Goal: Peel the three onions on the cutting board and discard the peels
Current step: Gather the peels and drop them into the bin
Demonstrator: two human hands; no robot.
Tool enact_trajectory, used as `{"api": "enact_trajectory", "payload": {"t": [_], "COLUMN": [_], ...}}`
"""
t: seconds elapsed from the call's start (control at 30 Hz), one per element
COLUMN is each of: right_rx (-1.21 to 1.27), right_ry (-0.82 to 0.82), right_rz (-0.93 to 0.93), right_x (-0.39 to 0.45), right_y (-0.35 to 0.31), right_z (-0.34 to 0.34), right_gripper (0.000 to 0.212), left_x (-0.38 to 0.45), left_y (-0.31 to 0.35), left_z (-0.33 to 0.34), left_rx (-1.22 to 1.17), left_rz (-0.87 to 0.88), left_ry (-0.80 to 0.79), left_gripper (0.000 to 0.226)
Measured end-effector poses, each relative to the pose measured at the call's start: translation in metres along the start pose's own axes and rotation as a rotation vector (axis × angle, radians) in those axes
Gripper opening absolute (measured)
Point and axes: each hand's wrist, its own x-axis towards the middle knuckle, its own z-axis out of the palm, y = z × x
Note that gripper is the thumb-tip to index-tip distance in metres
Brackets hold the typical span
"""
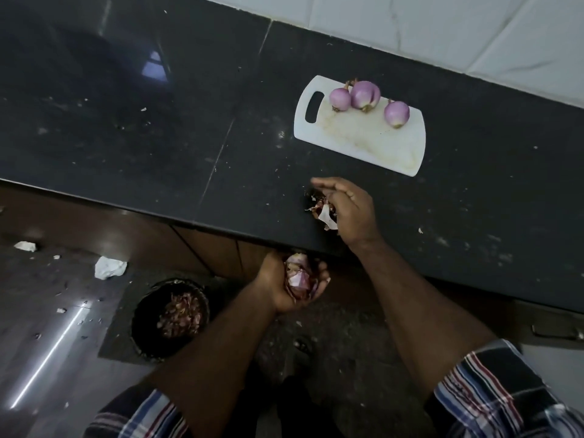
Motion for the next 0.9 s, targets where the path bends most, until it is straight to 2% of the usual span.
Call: {"api": "enact_trajectory", "payload": {"t": [0.2, 0.33, 0.47, 0.57, 0.7, 0.8, 0.9], "right_rx": [0.118, 0.073, 0.064, 0.216, 0.334, 0.238, 0.036], "right_ry": [-0.058, -0.109, -0.073, -0.075, -0.048, 0.084, 0.093], "right_rz": [0.014, -0.008, 0.015, 0.105, 0.138, 0.091, 0.056], "right_x": [0.006, -0.01, -0.04, -0.071, -0.076, -0.021, 0.024], "right_y": [0.005, -0.004, -0.011, -0.015, -0.023, -0.019, -0.009], "right_z": [0.002, 0.014, 0.022, 0.032, 0.028, 0.007, 0.007], "right_gripper": [0.035, 0.033, 0.031, 0.031, 0.029, 0.028, 0.027], "left_x": [0.004, 0.004, -0.001, -0.004, 0.0, 0.0, -0.003], "left_y": [-0.001, -0.001, 0.002, 0.005, 0.007, 0.01, 0.014], "left_z": [0.003, 0.002, 0.003, 0.002, -0.005, -0.011, -0.019], "left_rx": [-0.032, -0.045, -0.063, -0.101, -0.04, -0.035, -0.026], "left_rz": [0.032, 0.03, 0.063, 0.058, 0.088, 0.1, 0.096], "left_ry": [-0.016, -0.011, -0.086, -0.154, -0.141, -0.087, -0.06], "left_gripper": [0.062, 0.066, 0.044, 0.03, 0.034, 0.034, 0.047]}}
